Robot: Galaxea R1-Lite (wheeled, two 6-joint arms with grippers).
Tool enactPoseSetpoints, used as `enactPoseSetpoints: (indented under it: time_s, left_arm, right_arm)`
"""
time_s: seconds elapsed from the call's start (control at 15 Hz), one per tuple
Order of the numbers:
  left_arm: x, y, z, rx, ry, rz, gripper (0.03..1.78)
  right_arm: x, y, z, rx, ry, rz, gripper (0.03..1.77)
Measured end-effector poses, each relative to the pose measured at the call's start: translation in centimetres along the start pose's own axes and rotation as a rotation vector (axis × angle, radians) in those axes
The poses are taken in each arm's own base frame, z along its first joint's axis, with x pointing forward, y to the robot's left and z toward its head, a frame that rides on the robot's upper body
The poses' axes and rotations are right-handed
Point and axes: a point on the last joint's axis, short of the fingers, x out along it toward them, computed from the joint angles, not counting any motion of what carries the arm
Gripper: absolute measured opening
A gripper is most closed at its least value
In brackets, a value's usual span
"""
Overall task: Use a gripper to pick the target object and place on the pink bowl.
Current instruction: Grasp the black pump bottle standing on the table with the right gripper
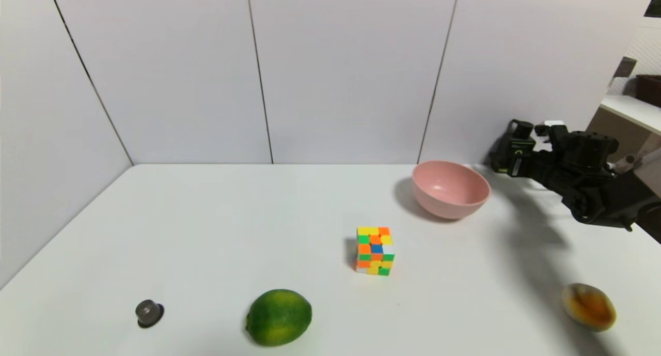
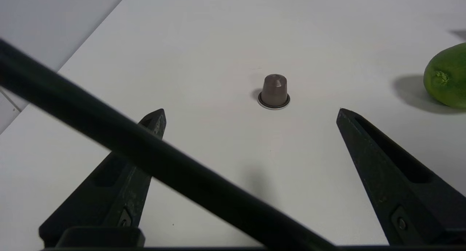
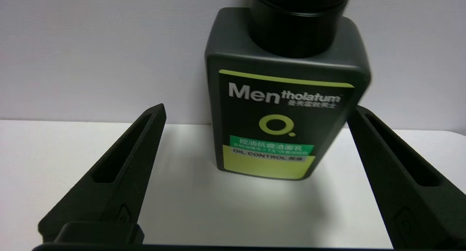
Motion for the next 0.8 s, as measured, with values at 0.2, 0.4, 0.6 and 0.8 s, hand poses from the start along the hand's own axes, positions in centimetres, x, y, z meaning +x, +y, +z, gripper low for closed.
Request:
enactPoseSetpoints:
  time_s: [0.2,0.4,0.6,0.8]
  left_arm:
    - [0.0,0.0,0.0,0.000,0.000,0.000,1.69]
    - [0.0,0.0,0.0,0.000,0.000,0.000,1.69]
    - [0.0,0.0,0.0,0.000,0.000,0.000,1.69]
    - [0.0,0.0,0.0,0.000,0.000,0.000,1.69]
  right_arm:
    - [0.5,0.3,-0.3,-0.003,-0.006,0.003,1.71]
    - [1.1,0.3,-0.5,-0.005,-0.016,-0.013,1.71]
    - [1.7,0.3,-0.8,-0.007,-0.018,-0.013,1.71]
    - [2.0,0.5,-1.1,-0.006,-0.019,-0.007,1.71]
